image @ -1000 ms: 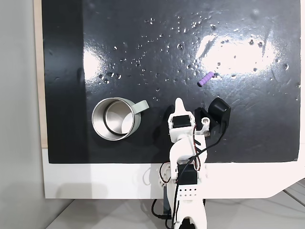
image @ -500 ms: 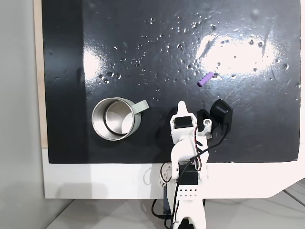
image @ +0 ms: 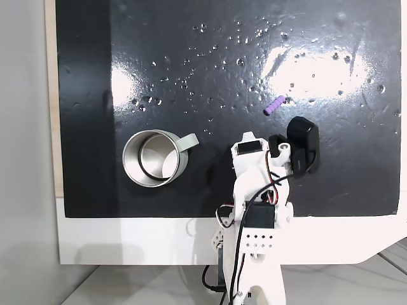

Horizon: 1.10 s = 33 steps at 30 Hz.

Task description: Grasp a pengrip and put it in the cup.

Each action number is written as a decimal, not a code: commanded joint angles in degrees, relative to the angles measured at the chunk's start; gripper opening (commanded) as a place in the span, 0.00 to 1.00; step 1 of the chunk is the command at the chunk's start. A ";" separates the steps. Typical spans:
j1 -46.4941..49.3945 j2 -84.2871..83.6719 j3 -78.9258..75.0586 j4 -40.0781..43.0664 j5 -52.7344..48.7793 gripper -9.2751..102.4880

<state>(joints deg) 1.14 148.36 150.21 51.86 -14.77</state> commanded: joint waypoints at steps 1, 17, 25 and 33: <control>1.76 -12.57 -7.73 -3.25 -2.64 0.08; 5.45 -37.71 -21.88 -5.36 -12.30 0.09; 7.73 -41.31 -25.14 -5.36 -18.90 0.18; 8.88 -42.63 -26.28 -6.24 -23.55 0.27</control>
<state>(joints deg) 9.14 106.17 128.58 47.29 -36.65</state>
